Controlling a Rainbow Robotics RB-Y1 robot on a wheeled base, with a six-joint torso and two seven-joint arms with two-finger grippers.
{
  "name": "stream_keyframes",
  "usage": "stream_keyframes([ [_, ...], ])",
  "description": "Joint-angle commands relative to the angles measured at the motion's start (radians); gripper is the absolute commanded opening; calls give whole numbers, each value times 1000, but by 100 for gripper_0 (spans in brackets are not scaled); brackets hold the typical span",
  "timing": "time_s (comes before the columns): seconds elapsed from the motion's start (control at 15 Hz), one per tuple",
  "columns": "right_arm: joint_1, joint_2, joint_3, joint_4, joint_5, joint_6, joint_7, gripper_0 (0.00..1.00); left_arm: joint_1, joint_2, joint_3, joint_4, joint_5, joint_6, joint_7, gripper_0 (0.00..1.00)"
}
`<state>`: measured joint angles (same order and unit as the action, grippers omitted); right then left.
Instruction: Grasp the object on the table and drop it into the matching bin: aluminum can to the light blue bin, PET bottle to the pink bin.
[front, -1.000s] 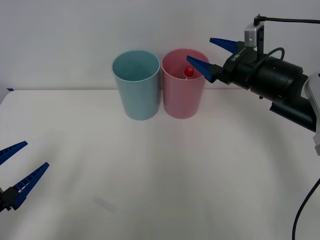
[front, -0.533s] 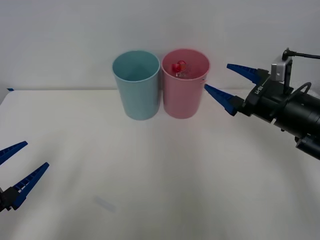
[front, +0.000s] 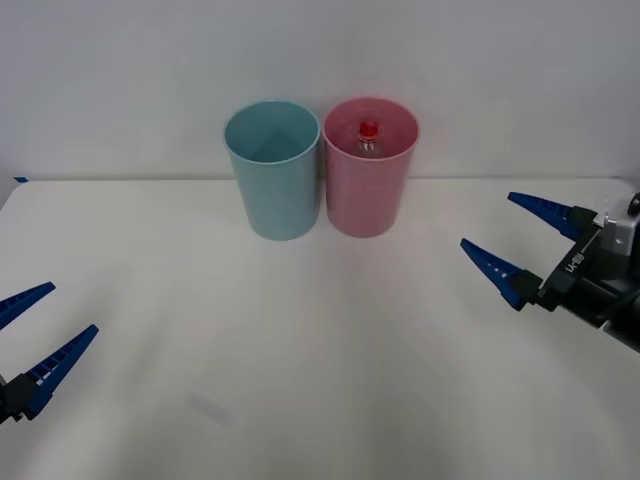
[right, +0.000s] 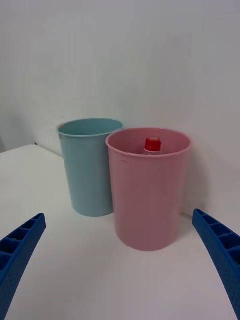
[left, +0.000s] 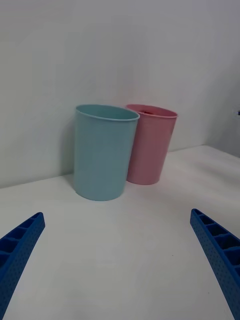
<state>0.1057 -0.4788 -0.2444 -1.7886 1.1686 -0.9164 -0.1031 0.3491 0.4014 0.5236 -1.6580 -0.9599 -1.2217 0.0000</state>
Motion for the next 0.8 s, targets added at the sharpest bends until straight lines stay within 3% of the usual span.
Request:
stream_keyframes([
  [0.07,75,2,-44,1,-47,-50,71,100,0,0,0,0,0,0,0,100],
  [0.47,235,52,-159,1,-110,-211,83,100,0,0,0,0,0,0,0,100],
  [0.8,344,52,-197,0,-165,-249,106,100,0,0,0,0,0,0,0,100],
])
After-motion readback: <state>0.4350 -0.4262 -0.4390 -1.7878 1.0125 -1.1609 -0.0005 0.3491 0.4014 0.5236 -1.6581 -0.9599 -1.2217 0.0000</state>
